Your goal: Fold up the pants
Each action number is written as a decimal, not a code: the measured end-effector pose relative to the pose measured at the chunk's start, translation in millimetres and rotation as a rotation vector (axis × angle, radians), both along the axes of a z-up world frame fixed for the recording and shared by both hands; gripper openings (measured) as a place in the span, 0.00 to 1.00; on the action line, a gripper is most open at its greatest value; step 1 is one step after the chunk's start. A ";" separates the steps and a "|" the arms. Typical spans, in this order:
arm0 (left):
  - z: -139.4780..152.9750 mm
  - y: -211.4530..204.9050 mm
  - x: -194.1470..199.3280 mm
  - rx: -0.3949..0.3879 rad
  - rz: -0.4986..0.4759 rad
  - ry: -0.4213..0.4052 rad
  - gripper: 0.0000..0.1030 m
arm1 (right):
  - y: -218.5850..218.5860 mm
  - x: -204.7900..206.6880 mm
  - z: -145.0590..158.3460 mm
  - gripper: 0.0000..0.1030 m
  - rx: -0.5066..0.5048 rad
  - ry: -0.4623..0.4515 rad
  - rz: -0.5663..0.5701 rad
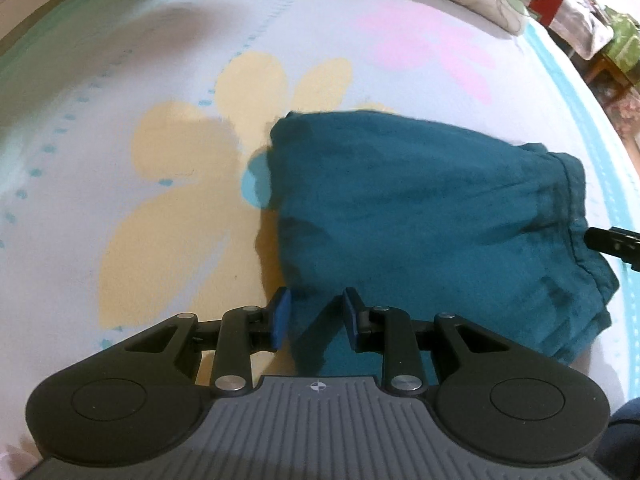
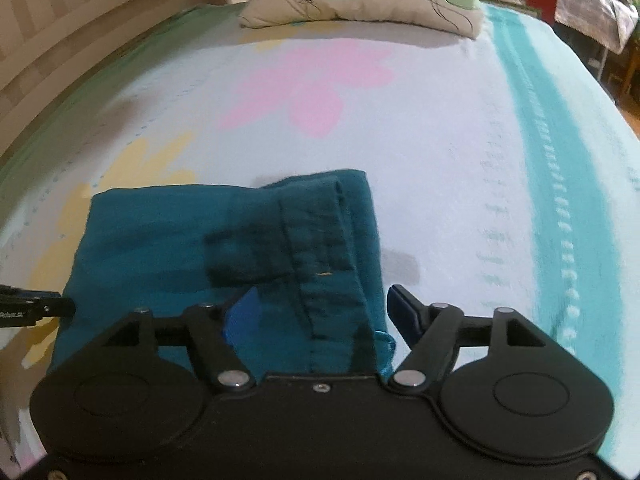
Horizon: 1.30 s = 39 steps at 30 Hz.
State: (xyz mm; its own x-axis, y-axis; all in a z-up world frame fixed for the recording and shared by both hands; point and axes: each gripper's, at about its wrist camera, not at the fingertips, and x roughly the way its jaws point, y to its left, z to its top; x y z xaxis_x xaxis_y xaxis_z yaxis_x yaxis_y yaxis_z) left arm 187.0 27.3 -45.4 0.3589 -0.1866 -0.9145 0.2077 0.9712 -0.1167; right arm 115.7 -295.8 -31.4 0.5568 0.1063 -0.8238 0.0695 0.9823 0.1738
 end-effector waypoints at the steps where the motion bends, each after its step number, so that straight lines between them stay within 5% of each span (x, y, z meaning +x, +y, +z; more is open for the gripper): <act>1: -2.4 0.2 0.4 0.003 0.002 0.010 0.27 | -3.2 1.2 -3.6 0.72 0.007 0.012 -0.008; 13: -16.0 -10.5 2.3 0.026 -0.002 0.035 0.40 | -25.4 14.8 -34.2 0.73 0.105 0.109 -0.057; 26: -16.7 -22.4 6.3 0.011 0.024 0.017 0.52 | -20.3 13.7 -45.5 0.86 0.120 0.007 -0.009; 35: -22.3 -34.4 13.7 -0.031 -0.029 -0.041 0.63 | -26.0 17.9 -54.6 0.86 0.281 -0.093 0.052; 38: -25.0 -37.5 16.2 -0.039 -0.089 -0.062 0.64 | -31.5 21.1 -56.1 0.80 0.335 -0.100 0.045; 39: -25.2 -37.5 17.3 -0.044 -0.109 -0.061 0.64 | -32.0 21.8 -55.7 0.70 0.333 -0.094 0.042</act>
State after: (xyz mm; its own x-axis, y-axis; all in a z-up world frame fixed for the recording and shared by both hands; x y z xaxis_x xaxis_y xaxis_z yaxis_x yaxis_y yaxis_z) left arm 204.4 -10.3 -70.6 0.3893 -0.2668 -0.8816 0.3196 0.9368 -0.1424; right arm 137.6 -327.8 -87.1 0.6184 0.3851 -0.6851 -0.0013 0.8722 0.4892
